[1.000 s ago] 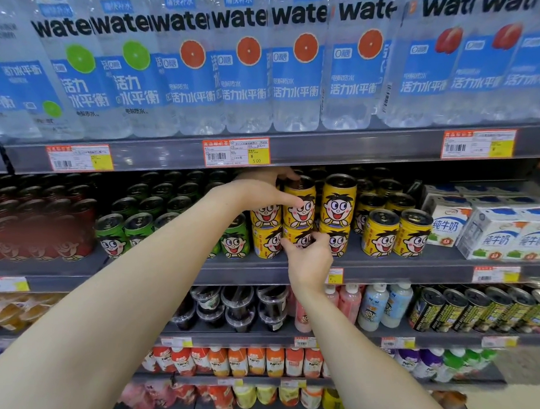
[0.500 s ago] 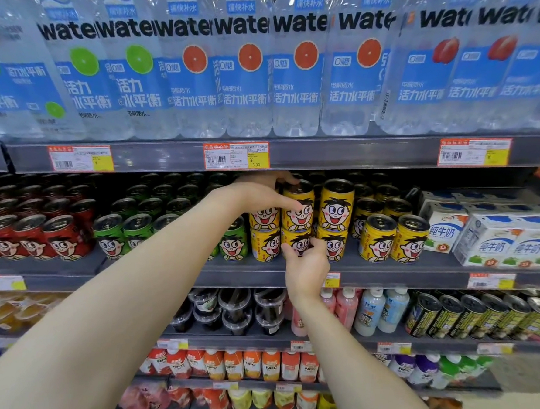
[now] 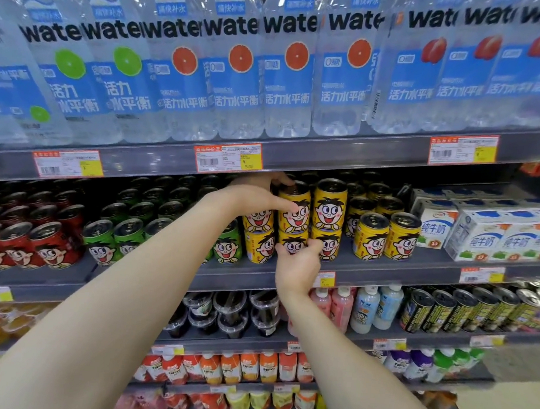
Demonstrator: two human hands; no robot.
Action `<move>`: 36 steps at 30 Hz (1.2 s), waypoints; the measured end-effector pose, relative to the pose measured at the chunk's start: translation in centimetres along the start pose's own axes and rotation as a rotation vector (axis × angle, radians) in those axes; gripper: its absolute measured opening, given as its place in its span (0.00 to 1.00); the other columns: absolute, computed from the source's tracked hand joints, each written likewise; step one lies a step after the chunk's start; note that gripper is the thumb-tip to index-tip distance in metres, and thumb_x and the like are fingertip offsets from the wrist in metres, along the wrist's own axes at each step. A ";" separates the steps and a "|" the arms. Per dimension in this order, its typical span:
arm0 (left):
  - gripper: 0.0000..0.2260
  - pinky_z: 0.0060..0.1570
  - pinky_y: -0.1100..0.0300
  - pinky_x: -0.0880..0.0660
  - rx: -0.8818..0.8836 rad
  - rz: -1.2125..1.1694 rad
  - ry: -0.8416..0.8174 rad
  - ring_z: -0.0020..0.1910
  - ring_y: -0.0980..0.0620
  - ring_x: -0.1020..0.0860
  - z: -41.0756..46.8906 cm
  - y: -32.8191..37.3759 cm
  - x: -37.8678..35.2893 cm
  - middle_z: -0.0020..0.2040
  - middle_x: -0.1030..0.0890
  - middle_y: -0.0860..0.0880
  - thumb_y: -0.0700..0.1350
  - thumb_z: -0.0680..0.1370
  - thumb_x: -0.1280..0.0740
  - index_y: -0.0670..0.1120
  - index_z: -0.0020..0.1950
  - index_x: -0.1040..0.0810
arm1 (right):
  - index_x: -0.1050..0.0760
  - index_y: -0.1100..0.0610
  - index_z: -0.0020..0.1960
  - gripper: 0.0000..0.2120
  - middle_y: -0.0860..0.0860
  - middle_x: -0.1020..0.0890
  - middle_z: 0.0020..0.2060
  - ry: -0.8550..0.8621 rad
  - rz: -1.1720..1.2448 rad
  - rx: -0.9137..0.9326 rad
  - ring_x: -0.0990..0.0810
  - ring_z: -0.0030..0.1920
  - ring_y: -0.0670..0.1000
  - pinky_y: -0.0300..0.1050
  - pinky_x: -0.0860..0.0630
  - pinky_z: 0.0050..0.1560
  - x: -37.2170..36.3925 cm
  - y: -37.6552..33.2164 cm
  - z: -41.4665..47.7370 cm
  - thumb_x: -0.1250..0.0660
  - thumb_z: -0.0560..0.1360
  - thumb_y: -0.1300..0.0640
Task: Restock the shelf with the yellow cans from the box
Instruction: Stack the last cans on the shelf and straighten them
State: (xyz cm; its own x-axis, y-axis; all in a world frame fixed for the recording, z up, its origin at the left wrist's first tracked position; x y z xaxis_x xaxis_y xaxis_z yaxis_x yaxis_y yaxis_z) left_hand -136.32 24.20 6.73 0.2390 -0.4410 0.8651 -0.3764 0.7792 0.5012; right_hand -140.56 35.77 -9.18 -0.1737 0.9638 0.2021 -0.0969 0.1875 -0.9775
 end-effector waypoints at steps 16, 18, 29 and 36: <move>0.30 0.58 0.60 0.31 0.008 -0.037 -0.029 0.68 0.52 0.27 0.4 -0.8 0.2 0.73 0.27 0.56 0.67 0.72 0.25 0.63 0.72 0.27 | 0.31 0.62 0.69 0.26 0.45 0.24 0.38 -0.029 -0.048 0.129 0.24 0.42 0.46 0.39 0.28 0.48 0.6 0.5 0.1 0.26 0.76 0.56; 0.30 0.57 0.60 0.30 0.010 -0.053 -0.028 0.66 0.53 0.27 0.4 -1.0 0.2 0.72 0.27 0.56 0.67 0.71 0.24 0.63 0.70 0.26 | 0.30 0.61 0.67 0.25 0.45 0.24 0.37 -0.035 -0.055 0.118 0.24 0.40 0.45 0.37 0.31 0.45 0.6 0.4 0.2 0.25 0.74 0.56; 0.31 0.62 0.59 0.29 0.003 -0.007 -0.005 0.68 0.52 0.27 0.3 -0.9 0.2 0.73 0.27 0.57 0.68 0.70 0.25 0.64 0.71 0.27 | 0.32 0.60 0.65 0.24 0.56 0.18 0.47 -0.088 -0.092 0.056 0.19 0.50 0.55 0.44 0.27 0.48 0.5 0.1 0.5 0.25 0.75 0.54; 0.27 0.59 0.56 0.25 0.045 -0.255 0.437 0.58 0.52 0.23 -3.2 -0.2 0.1 0.59 0.20 0.55 0.65 0.73 0.26 0.51 0.67 0.22 | 0.33 0.59 0.62 0.20 0.55 0.18 0.46 -0.092 -0.092 0.059 0.19 0.49 0.56 0.46 0.26 0.47 0.5 0.1 0.3 0.27 0.76 0.57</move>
State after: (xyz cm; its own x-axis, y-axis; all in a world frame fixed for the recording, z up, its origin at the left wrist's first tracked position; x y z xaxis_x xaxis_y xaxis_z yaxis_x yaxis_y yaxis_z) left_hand -133.35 25.43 6.61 0.6766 -0.3800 0.6307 -0.2933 0.6466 0.7042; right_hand -140.99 36.26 -9.20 -0.2503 0.9212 0.2980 -0.1735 0.2601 -0.9499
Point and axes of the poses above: each hand's wrist, its own z-axis towards the middle knuckle, its own x-axis out of the back of the hand, y = z × x, the point moved 4 cm from there along z, towards the middle knuckle
